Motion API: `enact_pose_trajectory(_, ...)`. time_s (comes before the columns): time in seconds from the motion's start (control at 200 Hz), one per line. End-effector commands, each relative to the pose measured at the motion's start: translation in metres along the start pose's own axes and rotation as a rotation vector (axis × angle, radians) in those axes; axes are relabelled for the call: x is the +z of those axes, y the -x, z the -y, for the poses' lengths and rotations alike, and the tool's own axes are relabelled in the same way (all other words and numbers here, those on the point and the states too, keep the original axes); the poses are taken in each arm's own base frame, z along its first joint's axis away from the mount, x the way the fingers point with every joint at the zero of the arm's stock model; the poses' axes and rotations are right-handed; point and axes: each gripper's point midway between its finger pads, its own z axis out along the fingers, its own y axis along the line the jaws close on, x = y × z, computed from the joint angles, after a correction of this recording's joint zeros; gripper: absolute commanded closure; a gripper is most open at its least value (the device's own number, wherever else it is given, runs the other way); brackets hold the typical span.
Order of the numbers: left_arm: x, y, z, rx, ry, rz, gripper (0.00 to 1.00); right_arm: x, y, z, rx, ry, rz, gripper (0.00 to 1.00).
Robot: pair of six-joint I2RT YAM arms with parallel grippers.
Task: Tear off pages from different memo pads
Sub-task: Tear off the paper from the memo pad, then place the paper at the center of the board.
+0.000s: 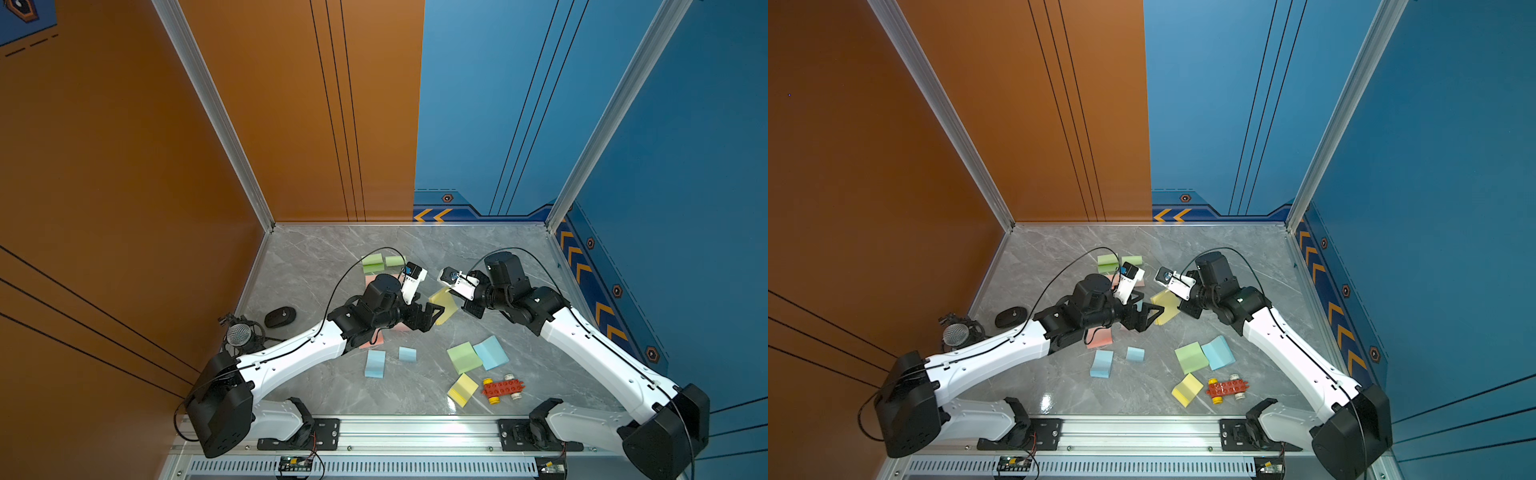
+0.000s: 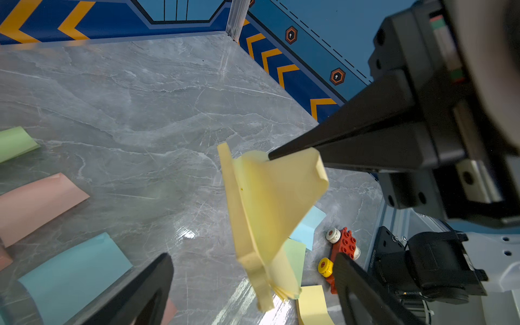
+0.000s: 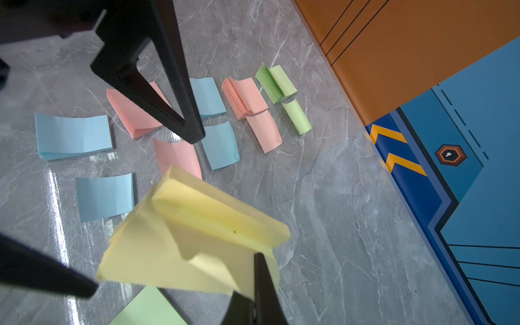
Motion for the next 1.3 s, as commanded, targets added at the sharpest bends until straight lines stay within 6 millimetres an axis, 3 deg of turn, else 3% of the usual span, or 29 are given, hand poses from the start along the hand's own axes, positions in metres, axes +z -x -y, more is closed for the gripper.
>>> enact_pose_trajectory(0.0,0.009,0.005,0.005,0.014,0.003,0.014,0.12,-0.016,0.023,-0.001,0.057,0.026,0.074,1.00)
enact_pose_trajectory(0.3,0.008,0.012,0.010,0.032,0.027,0.041,0.26,-0.020,0.026,-0.005,0.102,0.081,0.107,1.00)
enact_pose_trajectory(0.38,0.009,0.010,0.008,0.043,0.034,0.037,0.41,-0.022,0.028,-0.003,0.126,0.083,0.116,1.00)
enact_pose_trajectory(0.586,0.009,0.000,0.008,0.067,0.034,0.021,1.00,-0.027,0.036,0.012,0.236,0.096,0.148,1.00)
enact_pose_trajectory(0.771,-0.006,-0.004,0.005,0.046,0.040,0.035,1.00,-0.027,0.025,0.029,0.234,0.040,0.121,1.00)
enact_pose_trajectory(0.921,-0.014,-0.020,-0.022,-0.035,0.113,-0.006,1.00,-0.024,0.015,0.056,0.198,-0.057,0.067,1.00)
enact_pose_trajectory(1.071,-0.018,-0.034,-0.040,-0.068,0.165,-0.063,1.00,-0.006,0.004,0.081,0.148,-0.110,-0.015,1.00)
enact_pose_trajectory(1.151,-0.026,-0.028,-0.041,-0.092,0.165,-0.053,1.00,0.012,-0.018,0.096,0.024,-0.142,-0.138,1.00)
enact_pose_trajectory(1.296,-0.051,-0.017,-0.040,-0.128,0.183,-0.003,1.00,0.056,-0.080,0.137,-0.215,-0.184,-0.442,1.00)
